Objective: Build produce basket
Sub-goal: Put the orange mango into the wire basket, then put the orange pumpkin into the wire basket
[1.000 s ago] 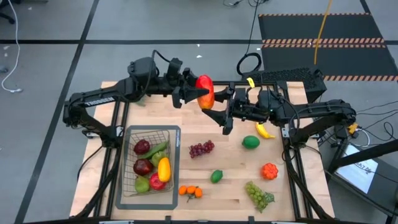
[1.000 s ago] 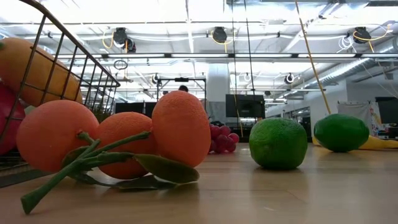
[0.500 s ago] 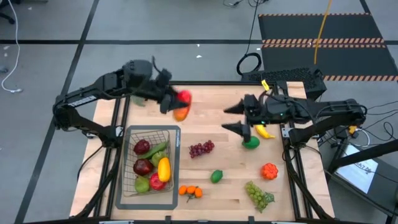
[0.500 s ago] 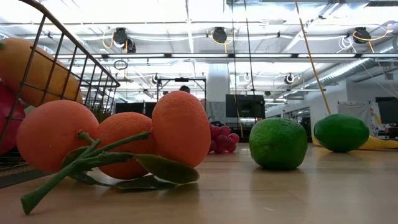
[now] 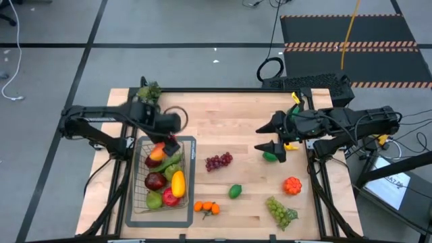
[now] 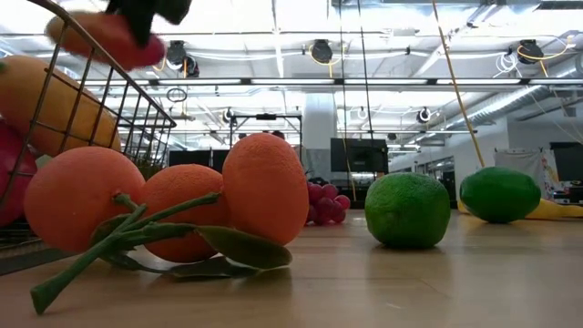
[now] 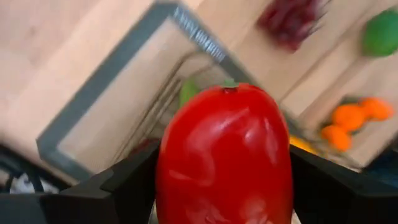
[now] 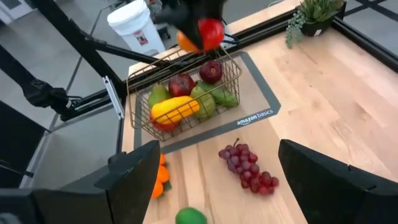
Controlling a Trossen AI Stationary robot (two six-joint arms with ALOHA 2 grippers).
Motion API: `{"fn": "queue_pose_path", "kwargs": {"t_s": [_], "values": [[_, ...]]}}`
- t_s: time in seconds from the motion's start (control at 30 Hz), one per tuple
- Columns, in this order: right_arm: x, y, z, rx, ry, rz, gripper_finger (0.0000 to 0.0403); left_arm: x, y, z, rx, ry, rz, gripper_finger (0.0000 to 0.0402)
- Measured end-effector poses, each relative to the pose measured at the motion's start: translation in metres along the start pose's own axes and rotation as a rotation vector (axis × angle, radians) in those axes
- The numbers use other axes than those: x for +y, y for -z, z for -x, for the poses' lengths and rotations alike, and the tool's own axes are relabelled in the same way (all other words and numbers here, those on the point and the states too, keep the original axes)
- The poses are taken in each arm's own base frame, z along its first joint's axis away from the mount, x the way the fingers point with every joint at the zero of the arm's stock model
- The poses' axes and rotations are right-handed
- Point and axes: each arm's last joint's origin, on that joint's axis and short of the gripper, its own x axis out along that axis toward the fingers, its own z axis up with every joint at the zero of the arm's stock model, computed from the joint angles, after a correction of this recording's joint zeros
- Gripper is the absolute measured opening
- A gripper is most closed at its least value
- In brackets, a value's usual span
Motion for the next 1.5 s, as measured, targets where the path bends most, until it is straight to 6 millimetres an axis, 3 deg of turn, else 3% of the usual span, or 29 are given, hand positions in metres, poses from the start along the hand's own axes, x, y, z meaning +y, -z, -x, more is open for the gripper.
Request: {"fn": "queue_pose_path", "kwargs": {"t_s": [0.23,0.37,0.77,1.03,1.23,1.5], "values": [[0.0,-0.001,0.0,-0.016,0.01,0.062,0.0324,-0.009,0.021,-0.044,0.08,-0.049,-0.026,0.0279],[-0.002,-0.002,0.0,-0.036,0.05,0.082,0.0324,-0.015,0.026,-0.063,0.048,-0.018,-0.073,0.0286],[-0.004,-0.003,-0.001,-0.036,0.059,-0.028,0.0324,-0.008,0.035,-0.092,-0.004,-0.106,-0.135,0.03],[-0.006,-0.004,-0.001,-0.058,0.089,-0.103,0.0324,-0.008,0.034,-0.095,-0.035,-0.109,-0.161,0.0303],[-0.006,-0.003,-0.007,-0.072,0.134,-0.211,0.0324,-0.013,0.029,-0.095,-0.083,-0.044,-0.164,0.0338],[-0.006,-0.002,-0.011,-0.063,0.14,-0.265,0.0324,-0.02,0.016,-0.072,-0.144,0.002,-0.133,0.0366]]}}
